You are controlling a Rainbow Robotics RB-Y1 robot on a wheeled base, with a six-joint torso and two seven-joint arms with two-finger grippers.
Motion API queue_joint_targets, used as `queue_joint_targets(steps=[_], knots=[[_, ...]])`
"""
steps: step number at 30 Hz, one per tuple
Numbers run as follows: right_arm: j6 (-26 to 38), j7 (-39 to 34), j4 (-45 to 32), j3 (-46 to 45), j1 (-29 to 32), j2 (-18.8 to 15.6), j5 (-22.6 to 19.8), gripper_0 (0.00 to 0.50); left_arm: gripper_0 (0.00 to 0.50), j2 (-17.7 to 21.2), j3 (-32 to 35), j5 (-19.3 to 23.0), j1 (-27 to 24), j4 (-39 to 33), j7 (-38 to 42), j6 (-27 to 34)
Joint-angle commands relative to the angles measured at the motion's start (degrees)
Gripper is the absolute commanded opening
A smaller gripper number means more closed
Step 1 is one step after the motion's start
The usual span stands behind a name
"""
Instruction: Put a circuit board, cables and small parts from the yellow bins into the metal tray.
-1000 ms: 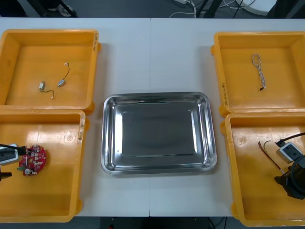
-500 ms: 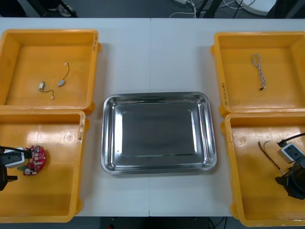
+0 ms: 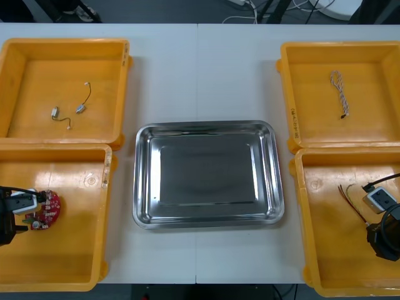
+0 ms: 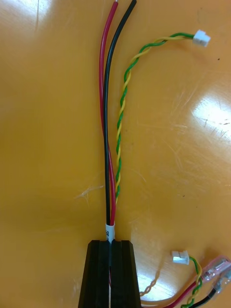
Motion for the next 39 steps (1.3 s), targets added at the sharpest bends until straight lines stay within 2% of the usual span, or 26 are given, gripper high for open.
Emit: queue_joint_targets(steps=[1, 13, 18, 19, 21, 23, 24, 25, 27, 28, 29, 30, 31, 32, 39], knots=[[-0.7, -1.6, 0.6, 1.4, -1.0, -0.2, -0.3, 0.000, 0.500, 2.4, -2.7, 0.8, -3.1, 1.9, -7.7, -1.9], [0.2, -1.7, 0.5, 0.9, -2.5, 0.0, -0.5, 0.000, 0.500, 2.4, -3.8, 0.9, -3.6, 2.3, -7.6, -2.0], [4.3, -1.8, -0.6, -0.7, -4.0, 0.0, -0.8, 0.000, 0.500, 2.4, -4.0, 0.8, -3.5, 2.3, -7.7, -2.0], [5.6, -1.9, -1.1, -1.3, -4.3, -0.1, -0.9, 0.000, 0.457, 2.4, -4.2, 0.7, -3.5, 2.3, -7.7, -2.0], [8.4, -2.0, -2.2, -2.1, -5.0, 0.0, -0.9, 0.000, 0.407, 2.4, -4.4, 0.9, -3.6, 2.3, -7.7, -2.1], [10.7, -2.2, -2.8, -3.0, -5.6, 0.0, -1.0, 0.000, 0.398, 2.4, -4.4, 0.9, -3.6, 2.3, -7.7, -2.2], [13.0, -2.5, -3.7, -3.9, -6.2, 0.0, -1.2, 0.000, 0.305, 2.4, -4.5, 0.9, -3.6, 2.3, -7.7, -2.2], [14.1, -2.6, -4.3, -4.3, -6.4, 0.0, -1.4, 0.000, 0.255, 2.4, -4.7, 0.9, -3.6, 2.3, -7.7, -2.2], [16.5, -2.8, -5.3, -5.4, -6.8, 0.0, -1.6, 0.000, 0.182, 2.4, -5.4, 0.8, -3.6, 2.4, -7.6, -2.7], [17.2, -2.8, -5.8, -5.7, -6.9, 0.0, -1.7, 0.000, 0.180, 2.4, -5.5, 0.8, -3.6, 2.5, -7.6, -3.0], [18.3, -3.1, -6.4, -6.2, -7.0, 0.0, -1.8, 0.000, 0.147, 2.4, -5.8, 0.8, -3.6, 2.6, -7.6, -3.3], [19.0, -3.1, -6.8, -6.7, -7.1, 0.0, -1.9, 0.000, 0.090, 2.4, -6.0, 0.8, -3.7, 2.7, -7.6, -3.4], [19.6, -3.2, -7.1, -7.0, -7.2, 0.0, -2.0, 0.000, 0.063, 2.4, -6.1, 0.8, -3.6, 2.8, -7.6, -3.4], [21.6, -3.5, -8.1, -8.0, -7.5, 0.0, -2.3, 0.000, 0.002, 2.4, -6.2, 0.9, -3.7, 2.9, -7.7, -3.5], [30.8, -5.0, -12.4, -13.3, -9.6, 0.0, -3.8, 0.000, 0.000, 2.4, -6.3, 1.0, -3.8, 2.9, -7.6, -3.4]])
